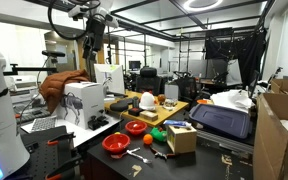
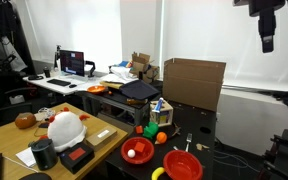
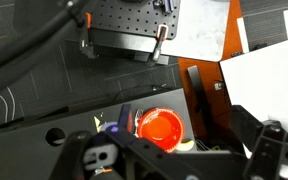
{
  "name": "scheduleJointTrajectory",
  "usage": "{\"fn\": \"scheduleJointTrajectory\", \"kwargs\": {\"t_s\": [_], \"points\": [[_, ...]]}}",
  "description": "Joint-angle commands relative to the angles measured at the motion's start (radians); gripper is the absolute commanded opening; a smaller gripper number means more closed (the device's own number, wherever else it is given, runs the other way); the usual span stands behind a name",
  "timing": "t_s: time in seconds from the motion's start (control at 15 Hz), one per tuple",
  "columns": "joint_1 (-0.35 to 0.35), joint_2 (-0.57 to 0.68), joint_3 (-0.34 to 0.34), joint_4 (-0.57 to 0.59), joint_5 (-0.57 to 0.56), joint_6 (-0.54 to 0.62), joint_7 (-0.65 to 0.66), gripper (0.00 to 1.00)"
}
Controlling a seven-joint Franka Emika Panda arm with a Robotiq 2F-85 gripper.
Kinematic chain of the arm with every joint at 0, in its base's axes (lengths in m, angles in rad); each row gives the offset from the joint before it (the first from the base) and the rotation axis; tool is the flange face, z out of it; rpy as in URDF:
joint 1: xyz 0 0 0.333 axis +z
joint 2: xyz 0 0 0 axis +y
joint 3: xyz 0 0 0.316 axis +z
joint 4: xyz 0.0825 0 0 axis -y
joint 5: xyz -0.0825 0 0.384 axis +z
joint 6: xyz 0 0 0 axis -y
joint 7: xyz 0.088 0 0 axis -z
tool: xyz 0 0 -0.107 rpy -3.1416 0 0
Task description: Put the plush toy inside the red bowl
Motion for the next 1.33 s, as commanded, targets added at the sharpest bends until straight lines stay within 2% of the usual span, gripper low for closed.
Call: {"fn": "scheduleJointTrajectory", "kwargs": {"t_s": [0.0,0.2,0.27,0.87,1.27], "points": [[-0.001,0.085,0.012,-0.027,0.019,0.119,-0.034,1.00],[0.009,0.172,0.019,-0.053,0.028,0.254,-0.060,1.00],[0.018,0.157,0.029,-0.086,0.038,0.282,-0.057,1.00],[0.061,0.382,0.084,-0.157,0.071,0.588,-0.068,1.00],[0.062,0.638,0.111,-0.113,0.084,0.884,-0.066,1.00]]}}
